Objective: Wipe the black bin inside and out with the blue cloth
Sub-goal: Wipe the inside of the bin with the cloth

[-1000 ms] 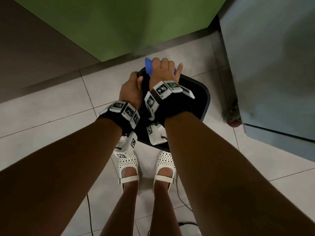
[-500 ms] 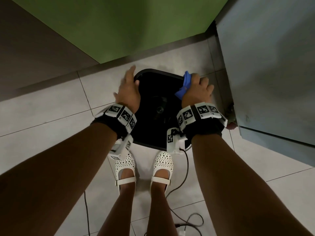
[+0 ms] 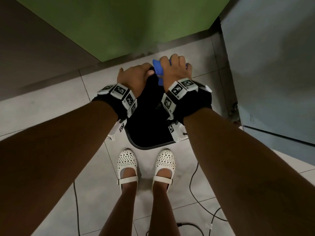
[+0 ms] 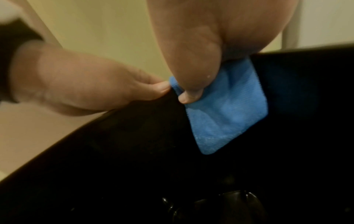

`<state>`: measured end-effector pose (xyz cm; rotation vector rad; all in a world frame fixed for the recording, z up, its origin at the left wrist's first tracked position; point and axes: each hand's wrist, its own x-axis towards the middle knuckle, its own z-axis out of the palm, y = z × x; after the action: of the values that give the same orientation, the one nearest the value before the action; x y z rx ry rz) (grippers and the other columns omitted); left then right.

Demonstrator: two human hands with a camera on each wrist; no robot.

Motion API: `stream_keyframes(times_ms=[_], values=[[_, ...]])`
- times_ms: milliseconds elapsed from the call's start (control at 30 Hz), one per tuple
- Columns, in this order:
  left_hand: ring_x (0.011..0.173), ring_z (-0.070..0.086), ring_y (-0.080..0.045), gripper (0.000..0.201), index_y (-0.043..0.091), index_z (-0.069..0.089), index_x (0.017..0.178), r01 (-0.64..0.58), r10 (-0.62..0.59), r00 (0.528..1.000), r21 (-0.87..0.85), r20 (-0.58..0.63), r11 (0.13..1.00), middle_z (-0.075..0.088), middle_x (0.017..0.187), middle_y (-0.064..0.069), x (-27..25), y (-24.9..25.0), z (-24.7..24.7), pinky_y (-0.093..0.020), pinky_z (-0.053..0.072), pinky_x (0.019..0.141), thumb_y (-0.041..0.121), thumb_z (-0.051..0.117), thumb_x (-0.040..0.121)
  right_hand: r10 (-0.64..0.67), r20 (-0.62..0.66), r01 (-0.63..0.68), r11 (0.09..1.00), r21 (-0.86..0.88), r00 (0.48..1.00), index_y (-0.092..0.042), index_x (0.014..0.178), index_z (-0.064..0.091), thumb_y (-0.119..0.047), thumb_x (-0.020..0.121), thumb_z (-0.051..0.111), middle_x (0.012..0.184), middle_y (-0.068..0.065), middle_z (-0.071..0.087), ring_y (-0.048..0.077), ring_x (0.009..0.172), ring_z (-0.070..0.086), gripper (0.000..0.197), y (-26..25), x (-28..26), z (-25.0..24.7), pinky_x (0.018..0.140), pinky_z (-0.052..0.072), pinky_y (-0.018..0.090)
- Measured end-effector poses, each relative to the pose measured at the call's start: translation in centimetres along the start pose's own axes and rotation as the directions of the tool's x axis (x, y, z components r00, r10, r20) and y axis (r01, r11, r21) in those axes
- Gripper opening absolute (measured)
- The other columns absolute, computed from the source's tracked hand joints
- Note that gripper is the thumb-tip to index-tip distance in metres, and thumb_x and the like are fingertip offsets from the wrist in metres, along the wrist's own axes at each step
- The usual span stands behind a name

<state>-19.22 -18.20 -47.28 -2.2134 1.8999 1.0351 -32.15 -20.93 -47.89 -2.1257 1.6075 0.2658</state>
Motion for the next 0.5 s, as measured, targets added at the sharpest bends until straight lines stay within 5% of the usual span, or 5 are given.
stream_keyframes(times_ms=[133,267,400,500], values=[[0.111,0.056,-0.030,0.033,0.024,0.052,0.117,0.027,-0.026,1.000,-0.033,0.017,0.999,0.066,0.115,-0.007,-0.1,-0.1,0.0,-0.055,0.017,0.111,0.037,0.028,0.099,0.184,0.021,-0.185,0.961,0.205,0.983,-0.015,0.133,0.034,-0.021,0.090,0.051,0.129,0.015,0.040,0.031,0.117,0.042,0.047,1.8,-0.9,-0.3,0.091,0.041,0.041],[0.114,0.055,-0.032,0.033,0.025,0.051,0.119,0.071,-0.070,0.997,-0.044,0.029,0.997,0.065,0.117,-0.007,0.1,0.0,-0.1,-0.060,0.013,0.112,0.038,0.028,0.099,0.358,0.068,-0.349,0.823,0.448,0.931,-0.009,0.138,0.027,-0.020,0.094,0.044,0.128,0.020,0.041,0.037,0.108,0.051,0.049,2.0,-2.9,0.1,0.087,0.044,0.042],[0.116,0.053,-0.031,0.033,0.028,0.053,0.118,0.032,-0.028,0.998,-0.077,0.054,0.997,0.065,0.118,-0.004,0.2,0.0,-0.3,-0.069,0.009,0.108,0.038,0.029,0.098,0.535,0.052,-0.526,0.801,0.287,0.843,-0.006,0.136,0.029,-0.027,0.095,0.042,0.131,0.017,0.042,0.034,0.116,0.043,0.048,0.6,-2.2,-0.1,0.090,0.041,0.042],[0.122,0.049,-0.028,0.034,0.028,0.052,0.123,-0.009,0.013,0.997,-0.055,0.071,0.998,0.063,0.121,-0.003,0.5,-0.3,-1.1,-0.074,-0.002,0.103,0.037,0.030,0.099,0.409,0.020,-0.406,0.896,0.178,0.912,-0.010,0.131,0.034,-0.023,0.093,0.045,0.130,0.013,0.041,0.032,0.118,0.040,0.041,-0.5,-0.2,-0.7,0.092,0.039,0.043]])
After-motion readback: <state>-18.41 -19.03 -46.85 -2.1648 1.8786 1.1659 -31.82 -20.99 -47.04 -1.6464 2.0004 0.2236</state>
